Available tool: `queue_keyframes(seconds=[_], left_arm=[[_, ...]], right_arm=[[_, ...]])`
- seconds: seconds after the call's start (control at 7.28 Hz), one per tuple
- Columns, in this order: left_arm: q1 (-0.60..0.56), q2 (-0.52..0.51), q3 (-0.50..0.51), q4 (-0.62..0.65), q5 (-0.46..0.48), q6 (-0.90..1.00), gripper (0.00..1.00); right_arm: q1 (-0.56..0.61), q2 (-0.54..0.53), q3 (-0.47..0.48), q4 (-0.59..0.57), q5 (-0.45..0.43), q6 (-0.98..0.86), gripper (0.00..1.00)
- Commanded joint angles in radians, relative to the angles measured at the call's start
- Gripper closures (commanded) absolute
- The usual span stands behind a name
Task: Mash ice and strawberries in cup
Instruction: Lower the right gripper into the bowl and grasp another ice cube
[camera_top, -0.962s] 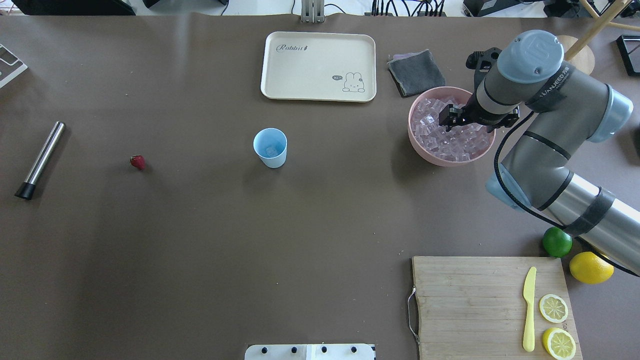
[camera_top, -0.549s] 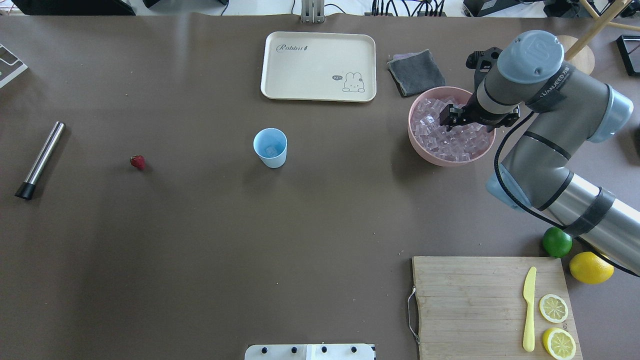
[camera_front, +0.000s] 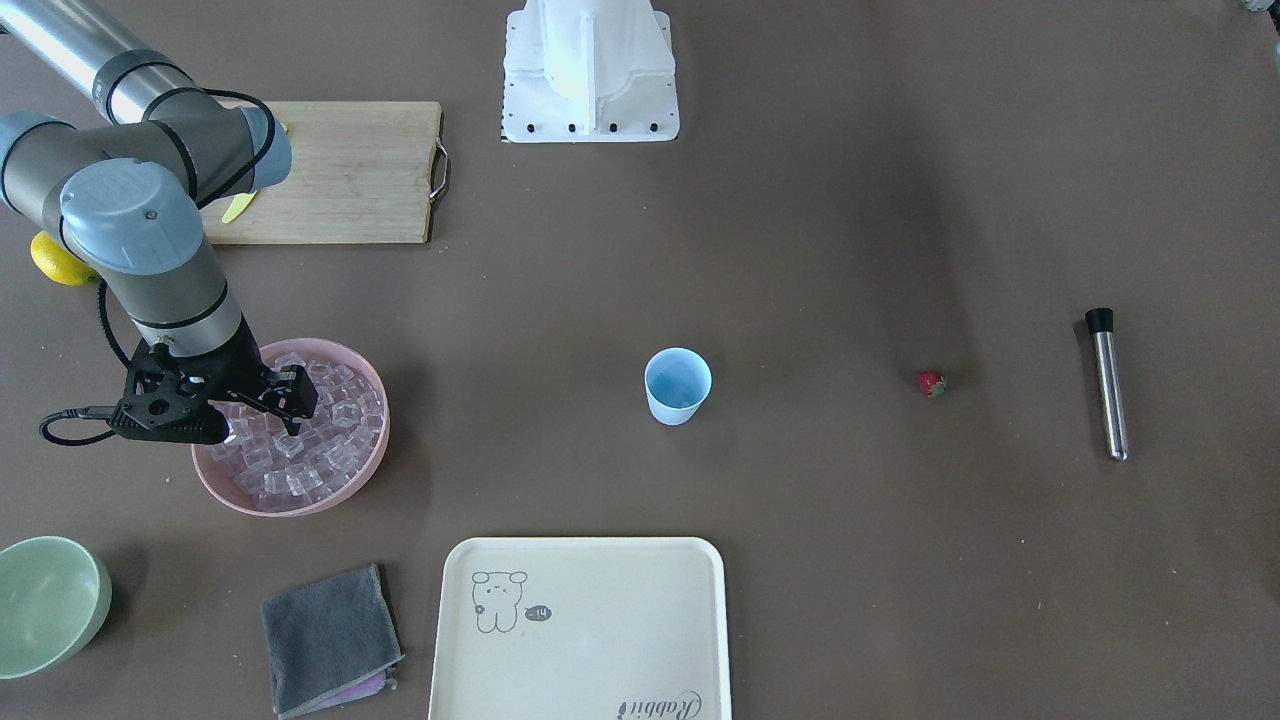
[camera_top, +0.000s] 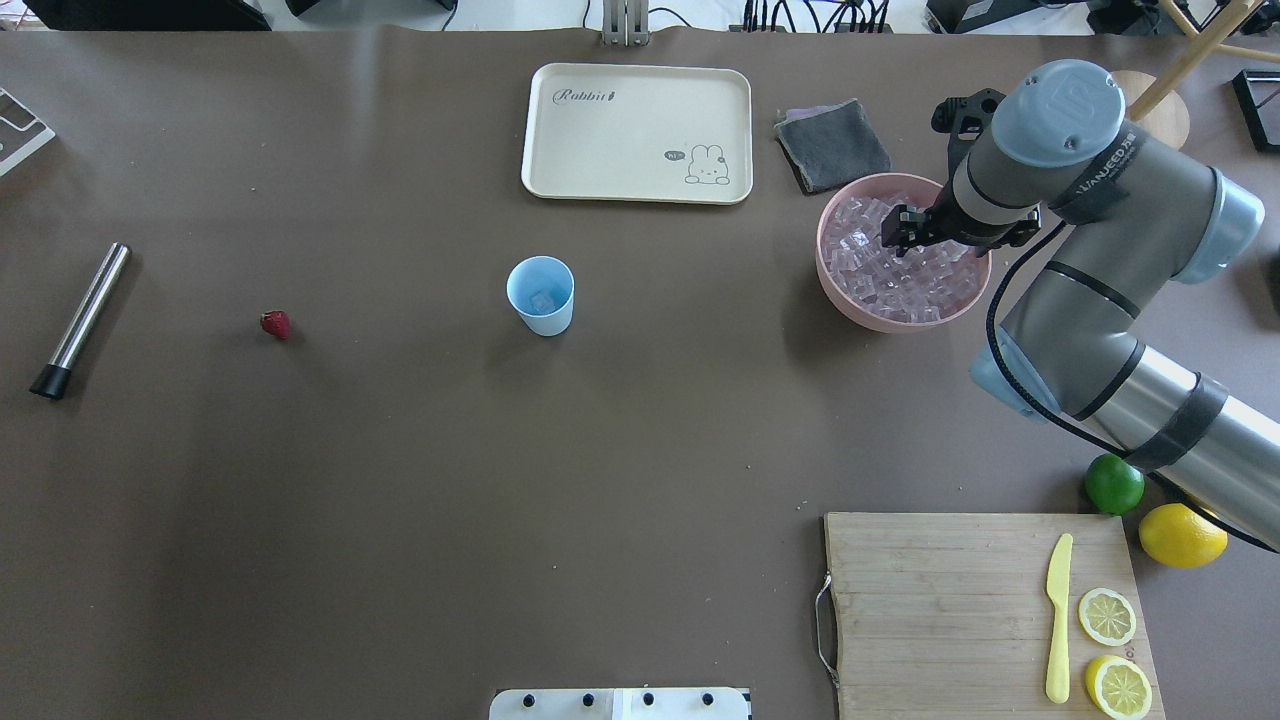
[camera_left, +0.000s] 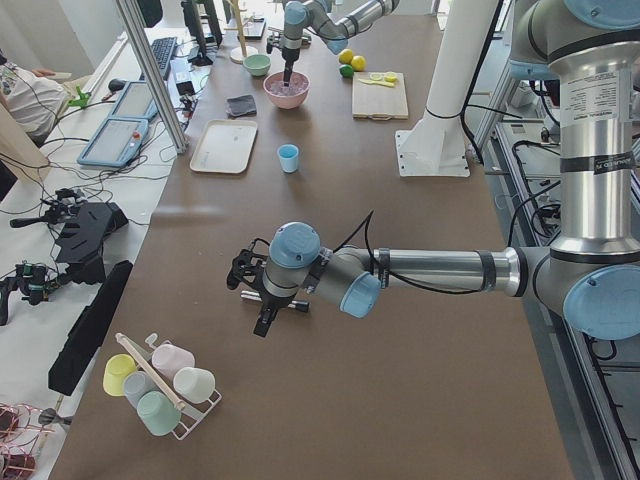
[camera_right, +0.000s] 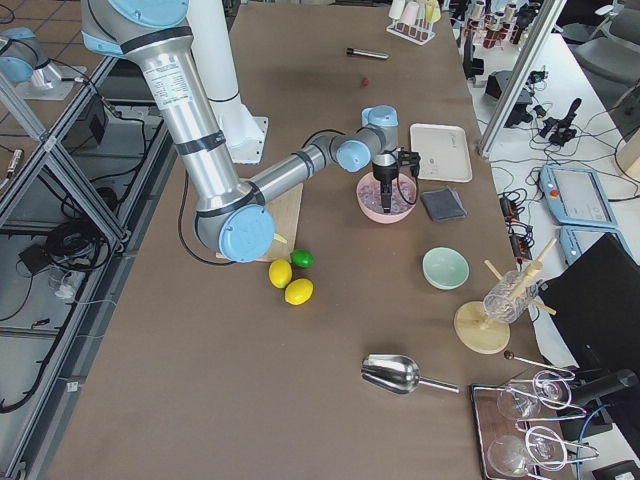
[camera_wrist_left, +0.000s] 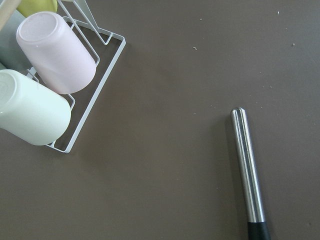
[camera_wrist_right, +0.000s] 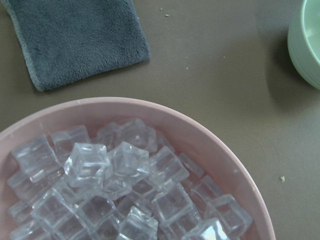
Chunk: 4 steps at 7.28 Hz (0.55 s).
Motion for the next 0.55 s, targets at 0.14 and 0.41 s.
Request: queue_keyframes(seconds=[0.14, 0.41], left_arm=[[0.005, 0.000, 0.001, 0.000, 0.003, 0.000, 0.03], [0.005, -0.005, -0.001, -0.002, 0.001, 0.000, 0.03]], right_arm=[[-0.002, 0.001, 0.000, 0.001, -0.005, 0.000, 0.17], [-0.004, -0.002, -0.002, 0.001, -0.006, -0.026, 0.40]])
